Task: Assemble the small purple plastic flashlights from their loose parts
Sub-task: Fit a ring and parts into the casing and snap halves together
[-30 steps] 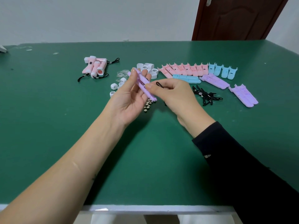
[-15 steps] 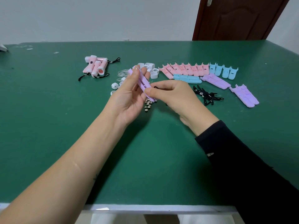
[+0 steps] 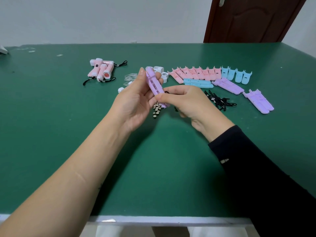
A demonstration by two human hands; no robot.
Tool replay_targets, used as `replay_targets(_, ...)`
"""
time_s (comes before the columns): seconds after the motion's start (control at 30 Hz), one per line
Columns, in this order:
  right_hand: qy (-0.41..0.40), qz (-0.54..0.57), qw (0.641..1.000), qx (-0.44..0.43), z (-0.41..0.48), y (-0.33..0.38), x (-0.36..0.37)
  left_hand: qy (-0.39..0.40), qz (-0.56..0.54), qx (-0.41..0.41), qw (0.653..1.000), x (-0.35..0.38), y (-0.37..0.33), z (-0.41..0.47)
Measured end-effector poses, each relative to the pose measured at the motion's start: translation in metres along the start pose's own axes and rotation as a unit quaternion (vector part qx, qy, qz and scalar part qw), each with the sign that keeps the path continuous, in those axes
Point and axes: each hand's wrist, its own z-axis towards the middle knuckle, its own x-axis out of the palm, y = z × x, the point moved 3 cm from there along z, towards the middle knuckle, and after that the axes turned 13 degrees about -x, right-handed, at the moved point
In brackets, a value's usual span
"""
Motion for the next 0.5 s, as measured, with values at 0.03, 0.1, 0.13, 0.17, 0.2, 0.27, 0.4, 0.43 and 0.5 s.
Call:
replay_targets(0.03,0.001,-0.002,1.0,0.003,0.0,0.0,-0.001,-0.001,-0.003,-0.002,1.0,0.0,0.0,0.0)
replay_targets(0.1,0.008,-0.007,1.0,0.007,0.0,-0.001,-0.002,-0.004,-0.009,-0.006,1.0,-0.001,0.001,0.001)
replay_targets(0.13,0.012,-0.011,1.0,0.01,0.0,-0.001,-0.002,-0.004,-0.013,-0.009,1.0,-0.001,0.001,0.001)
replay_targets(0.17,0.014,-0.017,1.0,0.014,0.001,-0.002,-0.003,-0.003,-0.016,-0.012,1.0,-0.001,0.001,0.001)
replay_targets(0.2,0.015,-0.023,0.999,0.02,0.001,-0.002,-0.003,-0.002,-0.018,-0.015,1.0,-0.002,0.001,0.001)
replay_targets(0.27,0.016,-0.037,0.999,0.033,0.002,-0.005,-0.005,-0.002,-0.018,-0.02,1.0,-0.002,0.002,0.001)
replay_targets(0.4,0.031,-0.012,0.998,0.055,0.004,-0.009,-0.006,0.0,-0.015,-0.027,1.0,-0.002,0.002,0.0)
replay_targets(0.43,0.042,0.007,0.997,0.062,0.005,-0.01,-0.006,0.002,-0.018,-0.029,0.999,-0.001,0.002,-0.001)
replay_targets(0.5,0.062,0.045,0.993,0.084,0.006,-0.012,-0.006,0.004,-0.024,-0.034,0.999,0.0,0.002,-0.002)
